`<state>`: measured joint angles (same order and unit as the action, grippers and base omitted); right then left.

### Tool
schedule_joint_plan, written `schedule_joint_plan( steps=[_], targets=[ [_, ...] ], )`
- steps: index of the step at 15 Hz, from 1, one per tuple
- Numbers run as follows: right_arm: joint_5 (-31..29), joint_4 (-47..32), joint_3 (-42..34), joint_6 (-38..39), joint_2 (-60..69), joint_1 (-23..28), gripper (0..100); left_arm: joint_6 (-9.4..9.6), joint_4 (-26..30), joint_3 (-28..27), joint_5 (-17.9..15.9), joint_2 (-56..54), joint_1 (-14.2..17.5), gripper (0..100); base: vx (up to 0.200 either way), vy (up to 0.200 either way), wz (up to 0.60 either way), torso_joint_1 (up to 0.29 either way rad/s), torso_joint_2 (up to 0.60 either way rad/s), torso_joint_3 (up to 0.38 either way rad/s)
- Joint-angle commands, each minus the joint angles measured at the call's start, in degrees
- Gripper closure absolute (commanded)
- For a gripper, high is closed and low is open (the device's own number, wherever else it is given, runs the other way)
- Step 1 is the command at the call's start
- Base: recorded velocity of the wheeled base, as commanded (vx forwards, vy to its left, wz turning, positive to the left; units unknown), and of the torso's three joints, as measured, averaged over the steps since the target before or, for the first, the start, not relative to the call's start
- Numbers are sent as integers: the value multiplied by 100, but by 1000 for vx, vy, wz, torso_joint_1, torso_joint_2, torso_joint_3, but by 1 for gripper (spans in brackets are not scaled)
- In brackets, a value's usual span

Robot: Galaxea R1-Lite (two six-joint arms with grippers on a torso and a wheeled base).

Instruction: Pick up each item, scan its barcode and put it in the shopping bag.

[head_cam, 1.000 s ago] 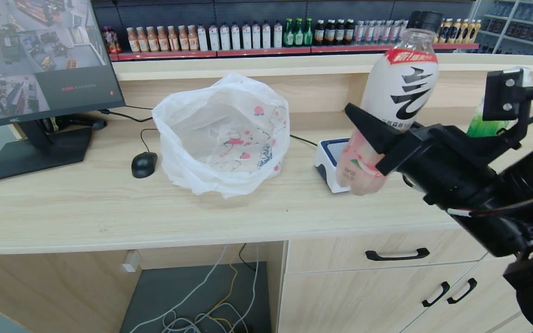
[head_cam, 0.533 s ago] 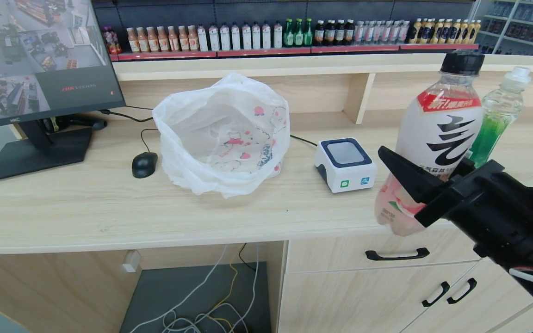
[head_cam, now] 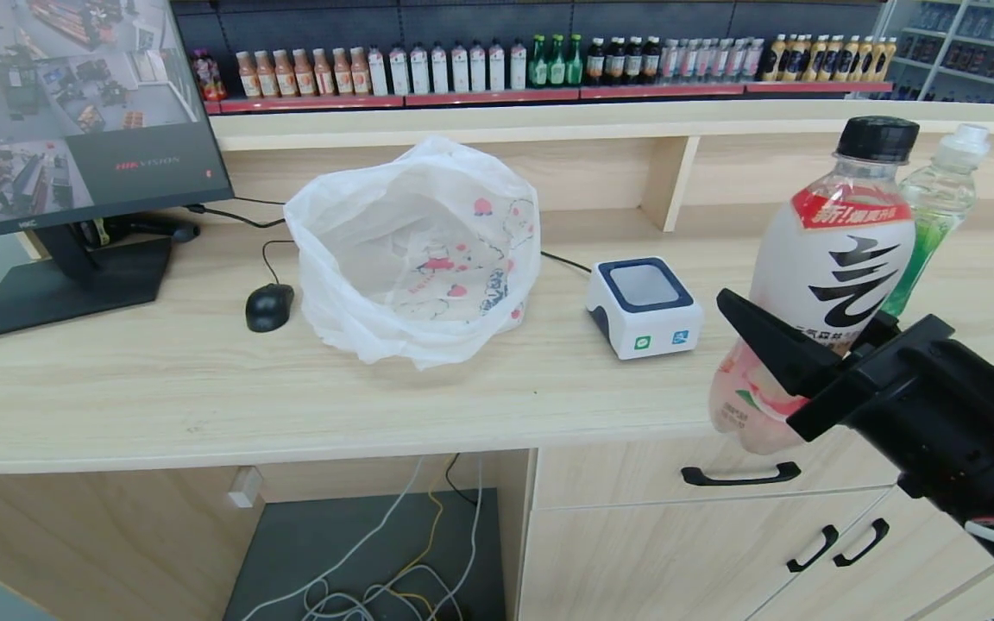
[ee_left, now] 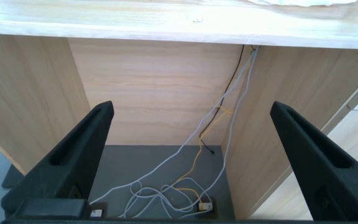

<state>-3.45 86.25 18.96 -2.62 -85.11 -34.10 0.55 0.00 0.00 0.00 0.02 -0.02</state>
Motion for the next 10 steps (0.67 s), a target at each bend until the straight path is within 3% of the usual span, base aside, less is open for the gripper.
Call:
schedule_joint_plan(
  steps=[1, 3, 10],
  targets=[
    [2, 15, 91, 7, -146, 17, 100, -11, 0, 0, 0, -2, 2, 0, 0, 0, 0, 0, 0, 0],
    [2, 59, 240, 7, -251, 17, 100, -37, 0, 0, 0, -2, 2, 0, 0, 0, 0, 0, 0, 0],
    [2, 59, 319, 104, -207, 52, 100, -64, 0, 0, 0, -2, 2, 0, 0, 200, 0, 2, 4, 4]
  ],
)
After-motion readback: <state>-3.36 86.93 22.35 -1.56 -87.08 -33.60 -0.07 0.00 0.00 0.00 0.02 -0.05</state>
